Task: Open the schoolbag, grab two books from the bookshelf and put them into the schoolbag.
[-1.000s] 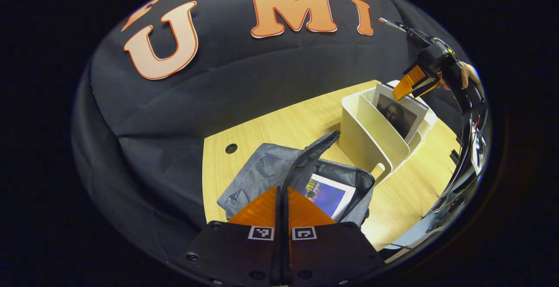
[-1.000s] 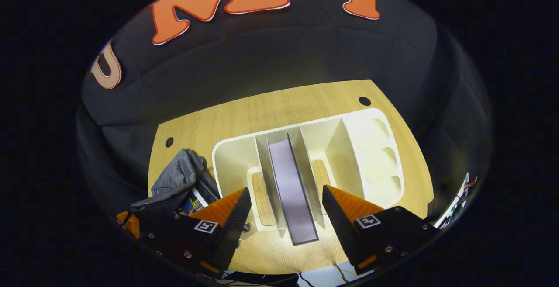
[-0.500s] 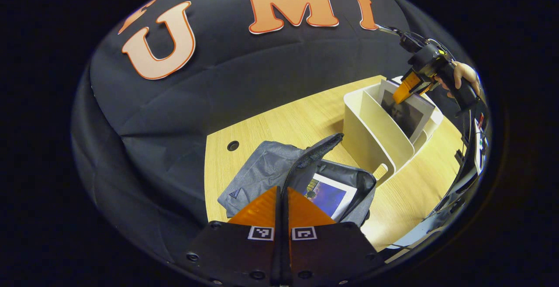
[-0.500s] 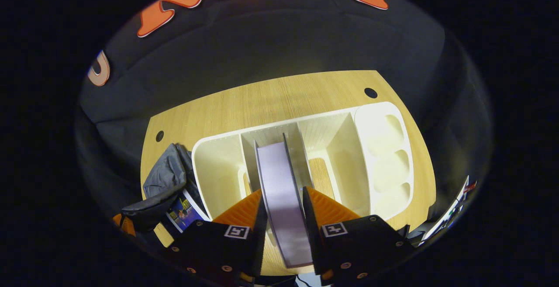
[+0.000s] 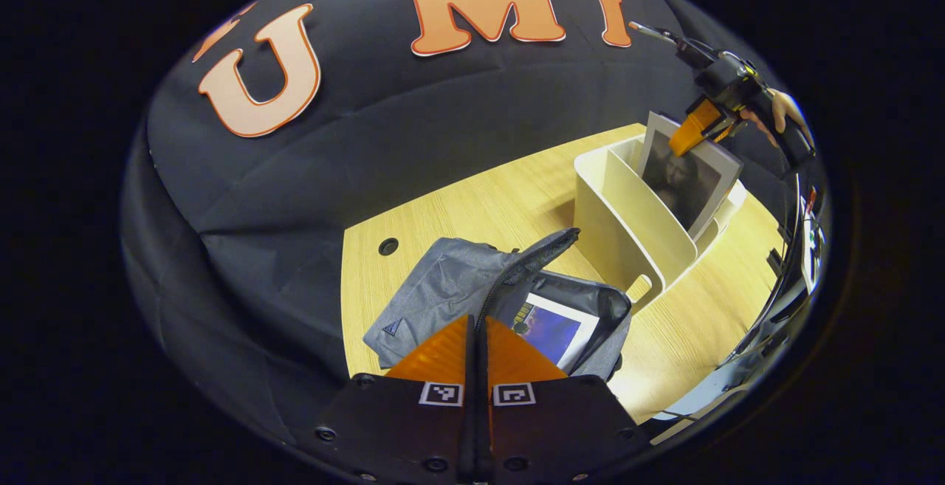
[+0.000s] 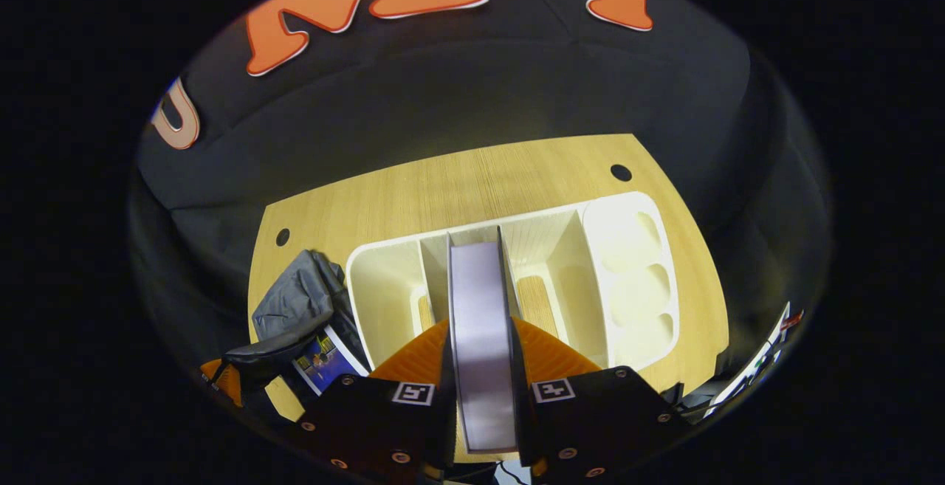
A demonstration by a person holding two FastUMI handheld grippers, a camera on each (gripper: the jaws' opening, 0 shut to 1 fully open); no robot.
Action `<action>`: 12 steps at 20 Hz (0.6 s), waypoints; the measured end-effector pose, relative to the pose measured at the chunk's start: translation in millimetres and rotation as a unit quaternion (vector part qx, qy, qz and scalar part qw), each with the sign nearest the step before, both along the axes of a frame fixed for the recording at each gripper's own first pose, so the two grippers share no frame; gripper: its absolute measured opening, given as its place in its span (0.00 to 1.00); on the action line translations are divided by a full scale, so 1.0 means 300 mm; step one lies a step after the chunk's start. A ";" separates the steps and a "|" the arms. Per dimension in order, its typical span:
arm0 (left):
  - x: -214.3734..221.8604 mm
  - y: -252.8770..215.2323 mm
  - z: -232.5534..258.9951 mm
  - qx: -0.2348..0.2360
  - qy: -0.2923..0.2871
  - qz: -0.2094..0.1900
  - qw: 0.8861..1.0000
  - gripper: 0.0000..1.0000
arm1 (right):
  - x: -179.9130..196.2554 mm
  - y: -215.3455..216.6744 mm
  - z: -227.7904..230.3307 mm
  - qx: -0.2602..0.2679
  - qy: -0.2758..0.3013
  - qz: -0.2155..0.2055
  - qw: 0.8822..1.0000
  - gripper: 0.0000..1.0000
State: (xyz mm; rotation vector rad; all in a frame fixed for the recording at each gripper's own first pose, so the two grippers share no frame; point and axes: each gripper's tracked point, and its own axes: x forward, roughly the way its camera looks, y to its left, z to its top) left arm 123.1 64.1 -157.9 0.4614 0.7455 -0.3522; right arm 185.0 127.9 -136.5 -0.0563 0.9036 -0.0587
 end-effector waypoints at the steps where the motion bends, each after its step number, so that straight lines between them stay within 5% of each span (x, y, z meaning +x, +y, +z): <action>1: 0.000 -0.001 0.000 0.000 0.000 -0.002 1.000 0.01 | -0.010 0.009 0.036 -0.006 -0.008 0.005 1.000 0.34; 12: -0.002 -0.016 0.019 -0.014 0.001 -0.033 0.999 0.01 | -0.182 0.117 0.462 -0.039 -0.126 0.026 0.991 0.32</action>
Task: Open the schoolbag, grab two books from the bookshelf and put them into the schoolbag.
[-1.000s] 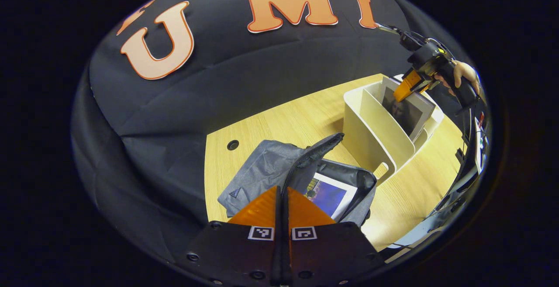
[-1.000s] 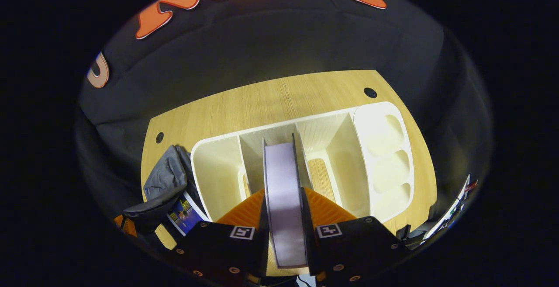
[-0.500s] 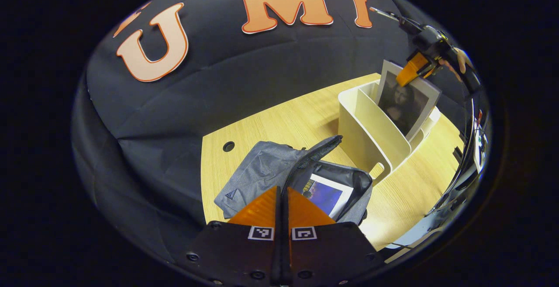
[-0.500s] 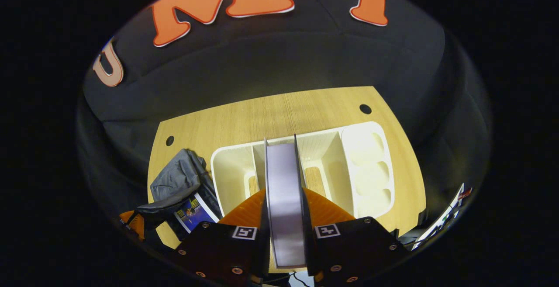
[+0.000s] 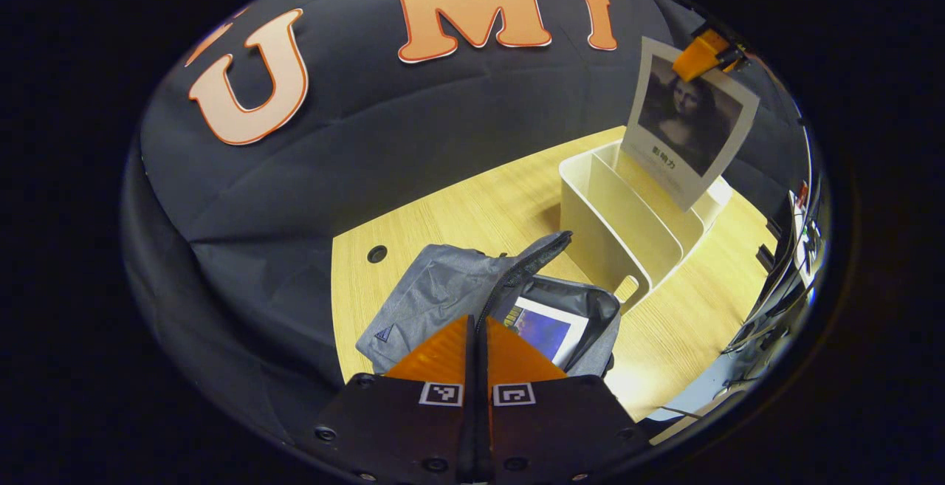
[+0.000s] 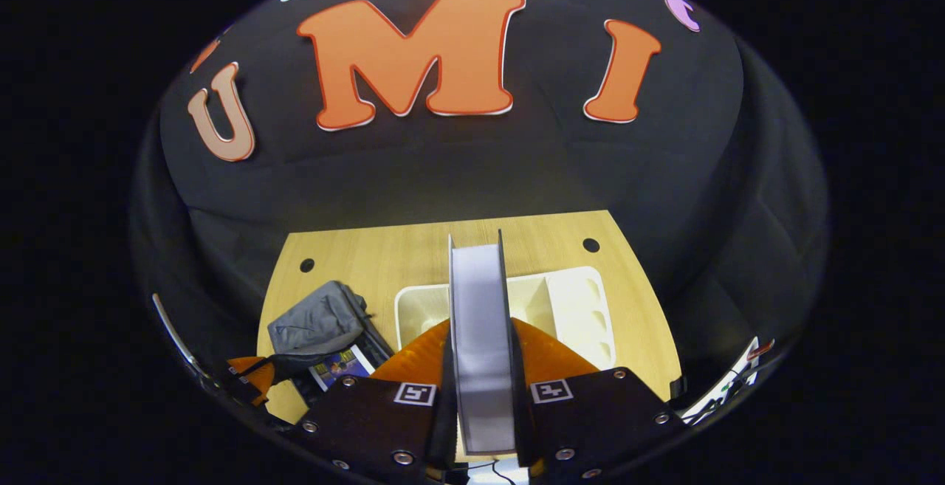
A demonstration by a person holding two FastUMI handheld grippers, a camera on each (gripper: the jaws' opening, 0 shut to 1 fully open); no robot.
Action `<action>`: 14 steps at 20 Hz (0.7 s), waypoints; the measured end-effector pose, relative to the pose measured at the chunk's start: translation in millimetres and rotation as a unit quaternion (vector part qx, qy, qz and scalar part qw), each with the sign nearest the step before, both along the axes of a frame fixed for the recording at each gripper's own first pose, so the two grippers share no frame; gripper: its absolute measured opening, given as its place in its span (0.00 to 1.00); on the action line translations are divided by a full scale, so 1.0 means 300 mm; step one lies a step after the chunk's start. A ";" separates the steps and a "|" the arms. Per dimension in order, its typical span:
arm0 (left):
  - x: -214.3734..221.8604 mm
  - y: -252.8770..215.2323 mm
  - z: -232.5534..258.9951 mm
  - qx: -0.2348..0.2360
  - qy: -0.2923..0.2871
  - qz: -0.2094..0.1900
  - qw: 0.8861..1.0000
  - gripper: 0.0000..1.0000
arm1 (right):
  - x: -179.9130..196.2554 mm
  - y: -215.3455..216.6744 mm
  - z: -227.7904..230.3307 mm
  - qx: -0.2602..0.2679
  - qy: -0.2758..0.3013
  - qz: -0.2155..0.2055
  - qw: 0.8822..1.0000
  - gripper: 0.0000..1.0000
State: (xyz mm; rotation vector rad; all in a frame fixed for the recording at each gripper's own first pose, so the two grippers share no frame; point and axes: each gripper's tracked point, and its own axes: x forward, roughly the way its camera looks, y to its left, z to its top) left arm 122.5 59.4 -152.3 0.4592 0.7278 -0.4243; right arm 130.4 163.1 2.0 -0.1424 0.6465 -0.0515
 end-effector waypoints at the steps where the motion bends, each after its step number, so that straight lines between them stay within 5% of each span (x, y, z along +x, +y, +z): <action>1: 0.002 0.002 0.002 -0.002 0.001 -0.004 1.000 0.01 | -0.031 0.026 0.031 0.009 -0.012 0.002 1.000 0.32; 7: 0.016 0.018 0.036 -0.005 -0.007 -0.037 0.999 0.01 | -0.230 0.182 0.137 0.070 -0.070 0.019 0.995 0.32; 14: 0.063 0.069 0.076 0.018 -0.020 -0.060 0.998 0.01 | -0.431 0.268 -0.098 0.226 -0.049 -0.013 0.973 0.31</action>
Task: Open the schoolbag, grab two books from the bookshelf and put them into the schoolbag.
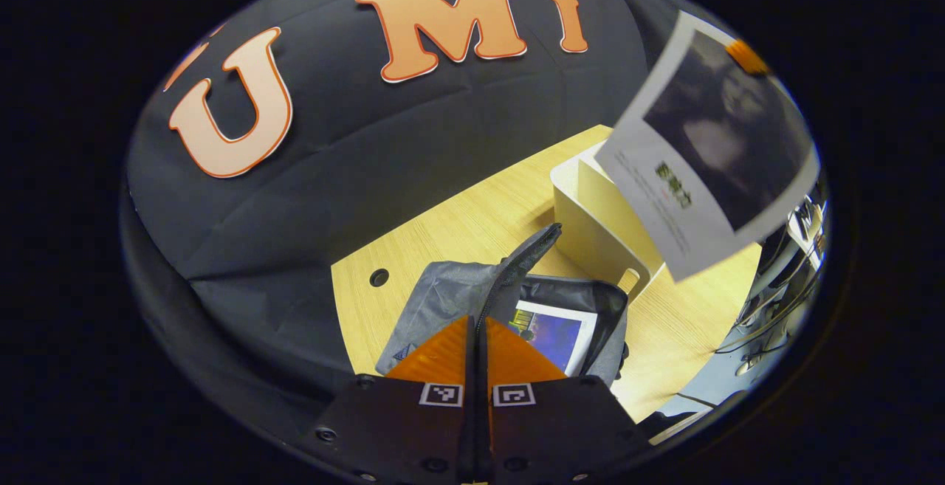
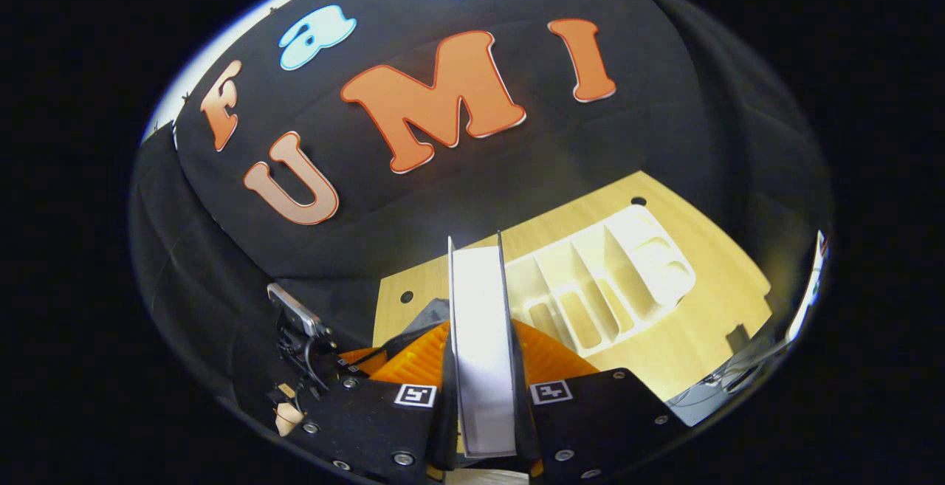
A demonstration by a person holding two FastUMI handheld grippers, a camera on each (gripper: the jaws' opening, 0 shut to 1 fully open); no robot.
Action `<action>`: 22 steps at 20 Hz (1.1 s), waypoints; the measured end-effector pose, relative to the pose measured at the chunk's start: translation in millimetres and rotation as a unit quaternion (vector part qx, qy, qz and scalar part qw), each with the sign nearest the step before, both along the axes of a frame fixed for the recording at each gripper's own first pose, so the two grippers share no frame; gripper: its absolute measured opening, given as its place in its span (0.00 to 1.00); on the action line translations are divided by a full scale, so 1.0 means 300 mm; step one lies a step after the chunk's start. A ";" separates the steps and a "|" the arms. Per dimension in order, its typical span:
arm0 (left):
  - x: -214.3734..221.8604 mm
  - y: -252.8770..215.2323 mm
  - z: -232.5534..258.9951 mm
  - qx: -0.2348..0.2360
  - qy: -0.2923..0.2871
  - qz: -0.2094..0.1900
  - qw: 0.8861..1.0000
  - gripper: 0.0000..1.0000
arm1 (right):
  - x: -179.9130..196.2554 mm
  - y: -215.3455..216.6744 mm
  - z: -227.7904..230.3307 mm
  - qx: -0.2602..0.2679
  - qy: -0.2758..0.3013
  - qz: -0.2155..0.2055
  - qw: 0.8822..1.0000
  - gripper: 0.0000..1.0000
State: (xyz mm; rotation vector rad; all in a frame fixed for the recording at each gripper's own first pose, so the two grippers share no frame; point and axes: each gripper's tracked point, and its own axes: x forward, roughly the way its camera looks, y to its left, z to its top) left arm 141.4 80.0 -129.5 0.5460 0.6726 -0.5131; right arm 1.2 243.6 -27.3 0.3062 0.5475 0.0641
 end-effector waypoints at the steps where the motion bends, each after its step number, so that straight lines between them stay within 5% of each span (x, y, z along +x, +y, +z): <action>1: 0.010 0.008 0.008 0.000 -0.002 0.001 1.000 0.01 | -0.018 0.007 -0.057 0.025 0.009 -0.007 1.000 0.31; 4: 0.027 0.034 0.039 0.000 -0.007 0.002 1.000 0.01 | -0.056 0.038 -0.204 0.131 0.030 -0.027 0.991 0.30; 8: 0.062 0.067 0.071 0.002 -0.017 0.014 1.000 0.01 | -0.038 0.050 -0.401 0.261 0.057 -0.085 0.960 0.30; 17: 0.078 0.036 0.136 -0.003 -0.023 0.002 1.000 0.01 | 0.085 0.154 -0.701 0.402 0.041 -0.124 0.906 0.30; 22: 0.083 0.018 0.160 0.007 -0.032 -0.011 0.999 0.01 | 0.190 0.255 -0.839 0.407 0.045 -0.136 0.902 0.31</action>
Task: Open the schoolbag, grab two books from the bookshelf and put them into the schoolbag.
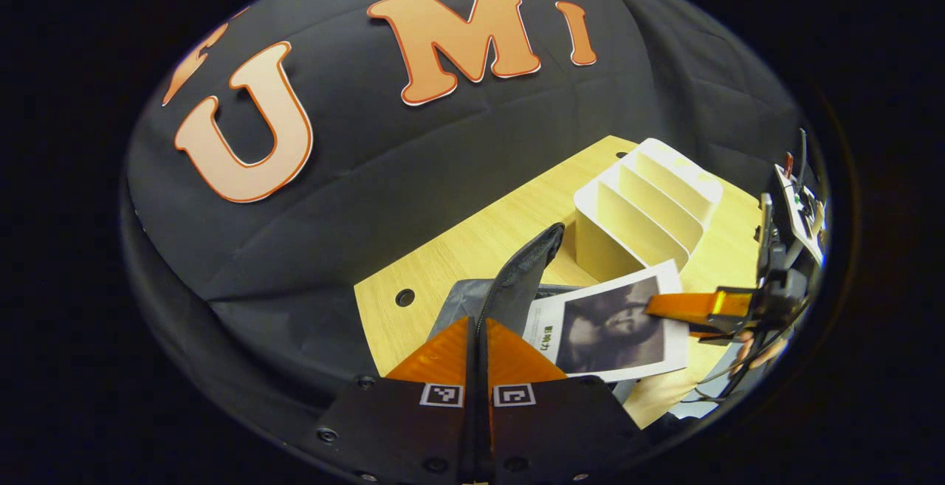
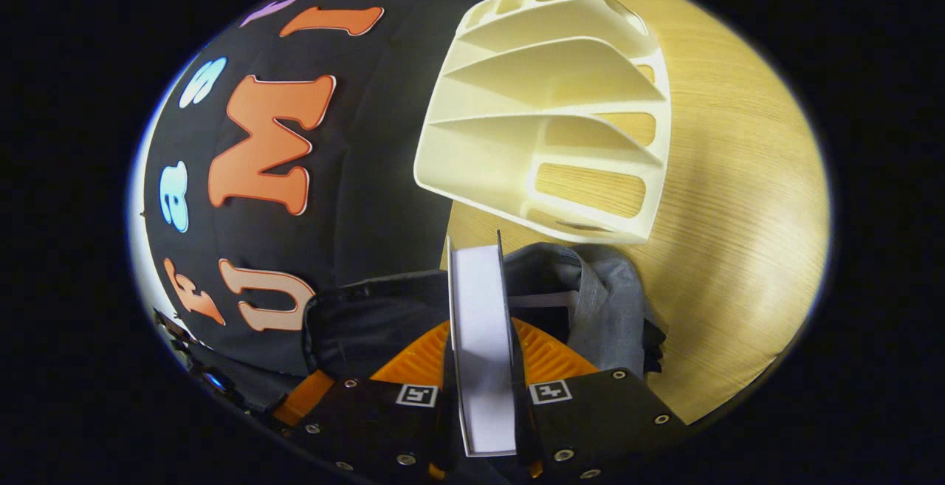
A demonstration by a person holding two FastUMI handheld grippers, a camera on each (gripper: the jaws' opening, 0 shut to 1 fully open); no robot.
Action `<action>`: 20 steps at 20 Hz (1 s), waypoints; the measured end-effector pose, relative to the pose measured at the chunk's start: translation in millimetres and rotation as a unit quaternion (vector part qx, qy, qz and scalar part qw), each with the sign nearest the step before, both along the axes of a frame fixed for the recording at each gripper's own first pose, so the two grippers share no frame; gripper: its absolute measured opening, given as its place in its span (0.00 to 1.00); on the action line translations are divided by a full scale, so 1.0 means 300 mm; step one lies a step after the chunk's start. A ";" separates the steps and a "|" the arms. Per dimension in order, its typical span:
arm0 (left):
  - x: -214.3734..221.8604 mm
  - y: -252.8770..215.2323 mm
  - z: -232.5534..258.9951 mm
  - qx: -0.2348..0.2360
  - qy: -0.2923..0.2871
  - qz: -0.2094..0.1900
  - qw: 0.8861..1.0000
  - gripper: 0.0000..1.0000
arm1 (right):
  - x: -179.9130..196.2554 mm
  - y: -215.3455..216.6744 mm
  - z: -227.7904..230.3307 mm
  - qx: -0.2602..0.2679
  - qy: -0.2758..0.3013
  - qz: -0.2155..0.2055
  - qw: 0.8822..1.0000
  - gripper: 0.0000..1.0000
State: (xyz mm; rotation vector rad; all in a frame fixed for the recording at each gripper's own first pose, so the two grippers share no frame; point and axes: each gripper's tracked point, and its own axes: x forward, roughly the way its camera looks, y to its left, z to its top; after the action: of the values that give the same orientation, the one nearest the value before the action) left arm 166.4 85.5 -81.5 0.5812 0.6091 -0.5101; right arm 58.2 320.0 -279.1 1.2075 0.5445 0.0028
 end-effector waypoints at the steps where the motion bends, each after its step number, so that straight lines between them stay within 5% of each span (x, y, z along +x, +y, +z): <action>1: -0.004 -0.011 -0.002 0.003 -0.001 -0.005 1.000 0.01 | 0.031 0.030 0.004 0.015 -0.004 0.001 1.000 0.30; 6: -0.053 -0.068 -0.003 0.010 -0.002 -0.035 0.999 0.01 | 0.106 0.154 -0.042 0.035 -0.006 0.007 0.999 0.31; 7: -0.063 -0.078 -0.004 0.014 -0.005 -0.041 0.999 0.01 | 0.122 0.165 -0.044 0.035 -0.006 0.007 0.999 0.41; 8: -0.070 -0.083 -0.003 0.019 -0.010 -0.045 0.999 0.01 | 0.135 0.167 -0.056 0.029 -0.003 0.001 1.000 0.31; 9: -0.072 -0.089 0.001 0.018 -0.011 -0.048 0.999 0.00 | 0.156 0.157 -0.075 0.021 0.003 -0.009 1.000 0.32; 10: -0.077 -0.085 -0.006 0.022 -0.011 -0.047 0.999 0.01 | 0.160 0.157 -0.098 0.017 0.016 -0.011 1.000 0.46; 11: -0.080 -0.077 -0.011 0.022 -0.011 -0.047 0.999 0.01 | 0.161 0.158 -0.126 0.009 0.040 -0.013 0.999 0.36; 14: -0.083 -0.043 -0.027 0.012 0.003 -0.030 0.999 0.01 | 0.124 0.138 -0.168 -0.015 0.082 -0.006 0.996 0.54; 15: -0.086 -0.032 -0.033 0.007 0.005 -0.026 1.000 0.00 | 0.115 0.139 -0.183 -0.024 0.094 0.000 0.995 0.41; 16: -0.085 -0.028 -0.036 0.004 0.006 -0.023 1.000 0.01 | 0.097 0.126 -0.187 -0.029 0.105 0.004 0.994 0.61; 20: -0.111 -0.005 -0.060 -0.005 0.007 -0.007 1.000 0.00 | 0.051 0.088 -0.120 -0.028 0.101 0.022 0.994 0.93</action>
State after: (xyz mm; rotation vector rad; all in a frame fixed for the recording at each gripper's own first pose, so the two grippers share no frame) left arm 133.1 84.1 -99.6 0.5738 0.6156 -0.5297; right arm 73.4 346.4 -315.0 1.1469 0.7436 -0.0968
